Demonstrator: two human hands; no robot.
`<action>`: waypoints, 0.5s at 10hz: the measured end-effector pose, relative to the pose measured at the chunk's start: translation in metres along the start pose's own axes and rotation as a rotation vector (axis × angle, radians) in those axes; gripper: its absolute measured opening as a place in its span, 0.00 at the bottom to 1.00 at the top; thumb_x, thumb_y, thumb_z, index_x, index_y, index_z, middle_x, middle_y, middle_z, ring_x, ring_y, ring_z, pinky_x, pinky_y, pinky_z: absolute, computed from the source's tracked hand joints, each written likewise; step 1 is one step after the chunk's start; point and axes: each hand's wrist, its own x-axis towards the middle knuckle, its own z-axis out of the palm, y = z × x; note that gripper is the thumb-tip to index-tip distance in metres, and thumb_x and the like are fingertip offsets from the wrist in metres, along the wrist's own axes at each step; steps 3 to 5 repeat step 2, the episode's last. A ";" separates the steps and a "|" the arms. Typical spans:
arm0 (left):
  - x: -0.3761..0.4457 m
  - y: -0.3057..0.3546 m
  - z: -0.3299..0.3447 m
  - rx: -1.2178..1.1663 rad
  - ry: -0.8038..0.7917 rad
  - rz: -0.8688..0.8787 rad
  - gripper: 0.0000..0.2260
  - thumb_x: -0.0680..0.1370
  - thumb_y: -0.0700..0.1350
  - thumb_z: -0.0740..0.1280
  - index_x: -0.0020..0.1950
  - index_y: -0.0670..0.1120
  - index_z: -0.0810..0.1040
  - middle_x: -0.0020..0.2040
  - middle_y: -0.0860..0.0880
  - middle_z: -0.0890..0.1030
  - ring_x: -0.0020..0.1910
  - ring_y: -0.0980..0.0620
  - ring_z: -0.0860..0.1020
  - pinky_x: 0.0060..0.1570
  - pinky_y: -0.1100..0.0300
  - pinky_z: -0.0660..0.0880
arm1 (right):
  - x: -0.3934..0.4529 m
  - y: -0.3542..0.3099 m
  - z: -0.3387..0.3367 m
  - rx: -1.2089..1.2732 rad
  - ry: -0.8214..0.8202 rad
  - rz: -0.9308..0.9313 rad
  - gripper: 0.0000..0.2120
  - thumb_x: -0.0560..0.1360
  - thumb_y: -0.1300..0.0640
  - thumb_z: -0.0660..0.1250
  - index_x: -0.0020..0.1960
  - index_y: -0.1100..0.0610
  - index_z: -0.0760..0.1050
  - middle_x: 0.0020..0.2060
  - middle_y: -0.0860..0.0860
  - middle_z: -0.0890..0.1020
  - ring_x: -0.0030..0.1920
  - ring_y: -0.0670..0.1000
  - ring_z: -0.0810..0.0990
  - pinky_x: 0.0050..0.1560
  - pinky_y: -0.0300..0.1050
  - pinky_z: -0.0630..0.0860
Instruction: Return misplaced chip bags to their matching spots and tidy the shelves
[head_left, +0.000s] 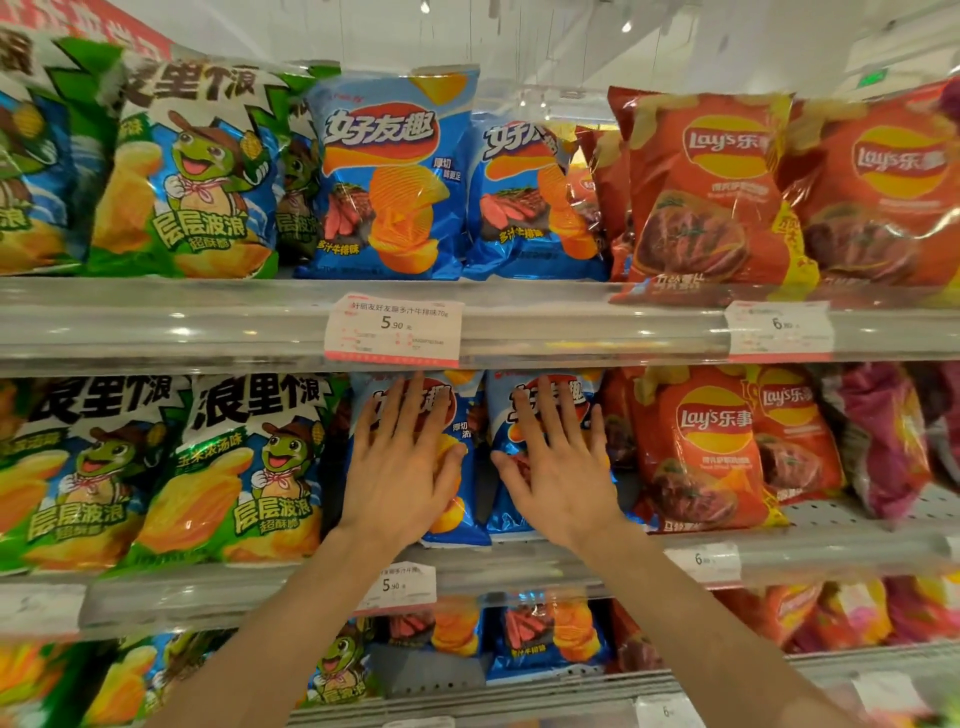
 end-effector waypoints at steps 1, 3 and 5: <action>-0.009 0.004 -0.009 0.003 0.049 -0.046 0.29 0.82 0.60 0.54 0.79 0.47 0.63 0.79 0.40 0.62 0.79 0.41 0.59 0.77 0.41 0.54 | -0.008 0.002 -0.003 0.033 0.068 0.002 0.36 0.81 0.33 0.46 0.81 0.53 0.56 0.81 0.57 0.56 0.81 0.58 0.50 0.78 0.66 0.47; -0.017 0.018 -0.024 -0.061 0.104 -0.125 0.30 0.82 0.62 0.52 0.80 0.48 0.60 0.80 0.41 0.61 0.79 0.41 0.59 0.77 0.41 0.55 | -0.018 0.003 -0.014 0.129 0.131 0.070 0.36 0.81 0.32 0.46 0.81 0.54 0.54 0.81 0.57 0.55 0.81 0.57 0.49 0.78 0.65 0.46; -0.017 0.018 -0.024 -0.061 0.104 -0.125 0.30 0.82 0.62 0.52 0.80 0.48 0.60 0.80 0.41 0.61 0.79 0.41 0.59 0.77 0.41 0.55 | -0.018 0.003 -0.014 0.129 0.131 0.070 0.36 0.81 0.32 0.46 0.81 0.54 0.54 0.81 0.57 0.55 0.81 0.57 0.49 0.78 0.65 0.46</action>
